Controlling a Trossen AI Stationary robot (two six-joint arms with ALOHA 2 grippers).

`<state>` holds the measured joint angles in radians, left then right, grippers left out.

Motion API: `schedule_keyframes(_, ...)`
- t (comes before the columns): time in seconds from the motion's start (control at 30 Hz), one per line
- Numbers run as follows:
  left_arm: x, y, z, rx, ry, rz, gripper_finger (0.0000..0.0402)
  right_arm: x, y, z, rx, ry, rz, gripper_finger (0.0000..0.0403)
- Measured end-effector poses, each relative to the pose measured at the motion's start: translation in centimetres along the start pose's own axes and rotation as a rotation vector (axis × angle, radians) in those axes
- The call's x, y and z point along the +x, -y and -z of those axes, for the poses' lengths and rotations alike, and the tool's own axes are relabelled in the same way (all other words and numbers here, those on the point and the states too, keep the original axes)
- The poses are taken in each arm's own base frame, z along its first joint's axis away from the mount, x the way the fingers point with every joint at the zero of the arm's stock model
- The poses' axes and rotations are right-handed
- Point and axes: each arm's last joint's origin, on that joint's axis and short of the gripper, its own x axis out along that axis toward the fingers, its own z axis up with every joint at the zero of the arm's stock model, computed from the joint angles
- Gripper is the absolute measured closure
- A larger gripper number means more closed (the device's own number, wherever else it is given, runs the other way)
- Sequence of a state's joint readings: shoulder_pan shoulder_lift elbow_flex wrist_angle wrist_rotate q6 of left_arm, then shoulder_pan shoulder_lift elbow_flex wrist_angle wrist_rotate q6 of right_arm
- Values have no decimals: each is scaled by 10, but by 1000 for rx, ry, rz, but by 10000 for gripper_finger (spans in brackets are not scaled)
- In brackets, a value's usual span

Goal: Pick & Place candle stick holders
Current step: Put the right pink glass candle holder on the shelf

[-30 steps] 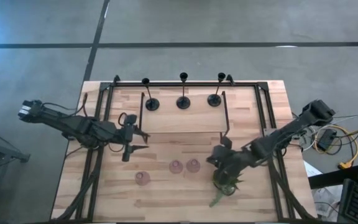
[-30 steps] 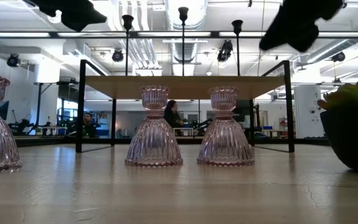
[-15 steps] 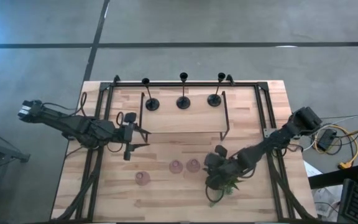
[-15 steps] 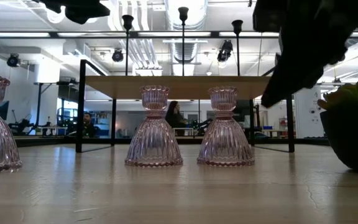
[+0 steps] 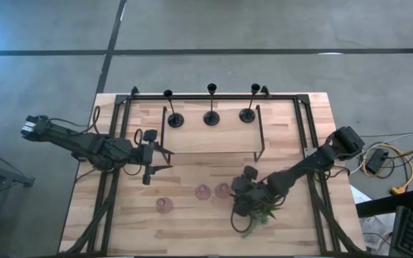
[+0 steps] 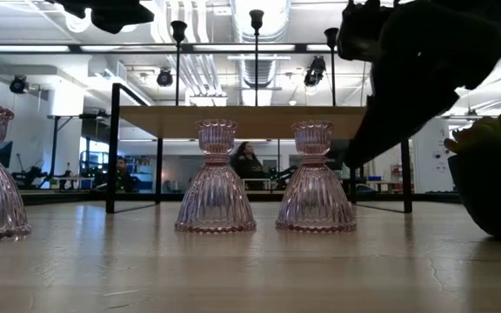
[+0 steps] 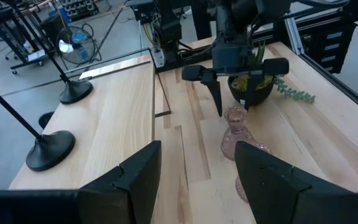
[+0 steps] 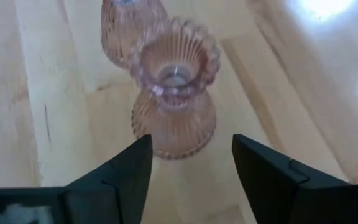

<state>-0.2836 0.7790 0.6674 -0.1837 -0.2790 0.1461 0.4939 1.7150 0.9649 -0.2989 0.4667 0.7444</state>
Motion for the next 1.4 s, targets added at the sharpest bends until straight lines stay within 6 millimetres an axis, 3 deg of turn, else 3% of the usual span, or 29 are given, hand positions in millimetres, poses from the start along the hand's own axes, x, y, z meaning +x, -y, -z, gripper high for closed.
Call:
schedule_keyframes(0.5,0,0,0,-4,0,0,193,4,-1,-15,3,71,-44,171)
schedule_keyframes(0.8,0,0,0,-7,0,0,193,28,-3,-11,-11,32,-86,175)
schedule_keyframes(1.17,0,0,0,-9,-4,1,193,28,-5,-17,-12,63,-103,189)
schedule_keyframes(1.4,0,0,1,-10,-6,1,193,30,-2,-22,-10,85,-102,166)
